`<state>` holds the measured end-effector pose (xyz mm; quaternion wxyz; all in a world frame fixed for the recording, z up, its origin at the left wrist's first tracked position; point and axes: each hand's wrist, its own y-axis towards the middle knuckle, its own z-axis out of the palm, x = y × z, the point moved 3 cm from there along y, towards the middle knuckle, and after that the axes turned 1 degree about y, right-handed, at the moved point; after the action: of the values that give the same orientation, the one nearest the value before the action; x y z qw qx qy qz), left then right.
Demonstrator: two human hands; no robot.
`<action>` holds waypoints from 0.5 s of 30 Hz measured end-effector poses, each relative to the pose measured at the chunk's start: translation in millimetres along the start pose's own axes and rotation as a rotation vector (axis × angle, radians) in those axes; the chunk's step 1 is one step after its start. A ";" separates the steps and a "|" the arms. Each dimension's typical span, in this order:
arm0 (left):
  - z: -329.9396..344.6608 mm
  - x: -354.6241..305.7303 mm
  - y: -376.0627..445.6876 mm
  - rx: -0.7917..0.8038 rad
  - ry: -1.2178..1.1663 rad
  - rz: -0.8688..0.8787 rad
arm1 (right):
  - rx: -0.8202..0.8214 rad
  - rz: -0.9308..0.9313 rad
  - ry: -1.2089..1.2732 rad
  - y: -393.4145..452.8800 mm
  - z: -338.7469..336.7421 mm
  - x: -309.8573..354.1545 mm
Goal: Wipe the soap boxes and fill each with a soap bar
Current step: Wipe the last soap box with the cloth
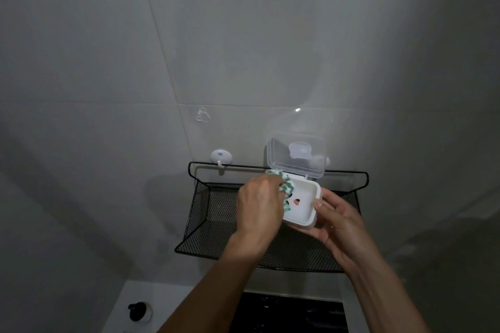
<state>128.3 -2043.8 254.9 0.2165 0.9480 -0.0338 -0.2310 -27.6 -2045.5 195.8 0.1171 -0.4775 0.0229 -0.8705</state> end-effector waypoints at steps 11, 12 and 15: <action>-0.9 -18.1 1.3 0.151 -0.435 -0.011 | 0.103 0.024 0.029 2.2 4.6 4.7; -0.5 -17.7 3.1 0.190 -0.450 -0.030 | 0.103 0.025 0.043 2.5 5.1 4.2; -0.7 -18.8 6.1 0.279 -0.479 -0.025 | 0.090 0.018 0.090 4.5 6.8 3.9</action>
<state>112.1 -2045.9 266.0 0.0668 0.8872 -0.1038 -0.4445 -23.1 -2050.3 202.0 0.1451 -0.4319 -0.0067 -0.8902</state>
